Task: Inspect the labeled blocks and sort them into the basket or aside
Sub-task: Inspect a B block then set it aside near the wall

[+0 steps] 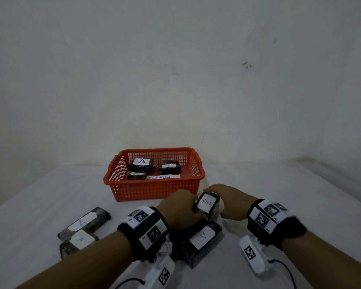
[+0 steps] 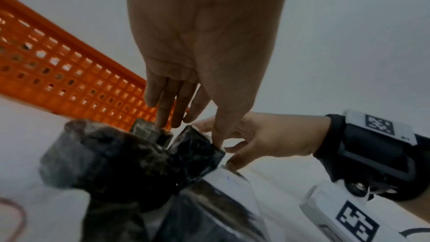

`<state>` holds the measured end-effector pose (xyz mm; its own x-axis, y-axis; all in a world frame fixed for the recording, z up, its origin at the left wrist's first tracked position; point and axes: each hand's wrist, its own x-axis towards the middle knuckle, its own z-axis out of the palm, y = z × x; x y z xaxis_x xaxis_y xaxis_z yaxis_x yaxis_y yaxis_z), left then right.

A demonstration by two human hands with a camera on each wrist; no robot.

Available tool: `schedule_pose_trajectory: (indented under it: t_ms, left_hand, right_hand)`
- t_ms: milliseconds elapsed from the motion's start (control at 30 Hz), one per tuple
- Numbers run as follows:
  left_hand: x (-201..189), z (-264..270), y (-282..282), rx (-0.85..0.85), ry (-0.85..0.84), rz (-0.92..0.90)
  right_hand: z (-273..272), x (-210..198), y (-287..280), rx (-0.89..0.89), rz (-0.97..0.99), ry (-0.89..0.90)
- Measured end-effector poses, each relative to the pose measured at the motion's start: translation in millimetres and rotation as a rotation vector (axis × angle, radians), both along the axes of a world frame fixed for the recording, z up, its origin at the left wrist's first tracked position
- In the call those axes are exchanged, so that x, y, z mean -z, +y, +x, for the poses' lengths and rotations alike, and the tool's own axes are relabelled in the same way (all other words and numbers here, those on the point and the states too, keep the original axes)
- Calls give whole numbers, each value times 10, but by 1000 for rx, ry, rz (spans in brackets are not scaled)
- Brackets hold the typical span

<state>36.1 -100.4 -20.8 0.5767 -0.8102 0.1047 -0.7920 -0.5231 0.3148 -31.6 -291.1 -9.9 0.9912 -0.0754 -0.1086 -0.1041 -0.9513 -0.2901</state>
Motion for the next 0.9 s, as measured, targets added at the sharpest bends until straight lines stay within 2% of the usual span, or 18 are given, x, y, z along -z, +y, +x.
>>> schedule_pose_trajectory:
  t_ms: [333, 467, 600, 667, 833, 900]
  left_hand:
    - [97, -39, -277, -106, 44, -108]
    - [25, -5, -271, -126, 80, -155]
    - [-143, 35, -210, -129, 152, -275]
    - [-211, 81, -158, -133, 242, -367]
    - [-268, 191, 9, -135, 456, -651]
    - [-262, 203, 83, -132, 605, -788]
  right_hand:
    - [72, 90, -246, 34, 115, -86]
    - [54, 104, -338, 51, 178, -138]
    - [34, 21, -401, 49, 309, -199]
    - [37, -33, -415, 47, 447, -237]
    - [57, -104, -319, 64, 1035, -318]
    - [93, -100, -222, 69, 1168, -359]
